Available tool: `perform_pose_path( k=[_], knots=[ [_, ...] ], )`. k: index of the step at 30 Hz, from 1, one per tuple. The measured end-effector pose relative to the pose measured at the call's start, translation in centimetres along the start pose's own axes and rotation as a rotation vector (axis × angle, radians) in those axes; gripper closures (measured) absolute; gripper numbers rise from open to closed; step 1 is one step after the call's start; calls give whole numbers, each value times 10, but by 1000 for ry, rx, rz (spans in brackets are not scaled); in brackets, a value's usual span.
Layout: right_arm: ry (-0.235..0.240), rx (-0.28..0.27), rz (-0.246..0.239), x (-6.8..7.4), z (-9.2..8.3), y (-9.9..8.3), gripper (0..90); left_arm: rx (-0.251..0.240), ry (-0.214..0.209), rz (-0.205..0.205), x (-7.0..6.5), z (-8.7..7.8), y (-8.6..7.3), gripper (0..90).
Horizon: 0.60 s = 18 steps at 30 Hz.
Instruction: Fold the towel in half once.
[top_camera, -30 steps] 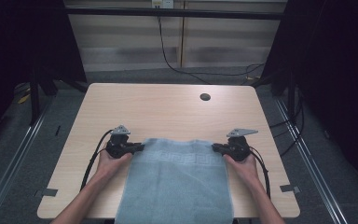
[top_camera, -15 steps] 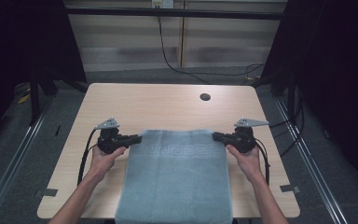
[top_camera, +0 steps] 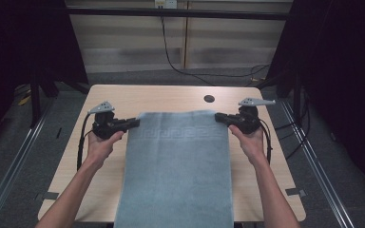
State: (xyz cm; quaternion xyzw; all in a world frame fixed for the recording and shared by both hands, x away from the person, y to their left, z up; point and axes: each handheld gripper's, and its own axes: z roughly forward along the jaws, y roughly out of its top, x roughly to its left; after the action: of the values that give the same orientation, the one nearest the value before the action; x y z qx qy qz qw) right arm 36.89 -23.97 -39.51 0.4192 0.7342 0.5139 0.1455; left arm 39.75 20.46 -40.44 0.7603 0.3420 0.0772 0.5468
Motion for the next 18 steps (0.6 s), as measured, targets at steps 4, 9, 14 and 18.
perform_pose_path(
  k=[4,9,14,18],
  knots=[
    [-6,-37,0,-3,1,23,870,-38,-1,14,-1,-3,21,841],
    [24,-64,8,0,5,28,870,-44,-19,39,-3,-17,26,845],
    [22,-89,15,-3,3,43,871,-79,3,22,6,-30,41,847],
    [-5,-119,-16,-3,-4,76,871,-104,53,55,8,-37,70,847]
  ],
)
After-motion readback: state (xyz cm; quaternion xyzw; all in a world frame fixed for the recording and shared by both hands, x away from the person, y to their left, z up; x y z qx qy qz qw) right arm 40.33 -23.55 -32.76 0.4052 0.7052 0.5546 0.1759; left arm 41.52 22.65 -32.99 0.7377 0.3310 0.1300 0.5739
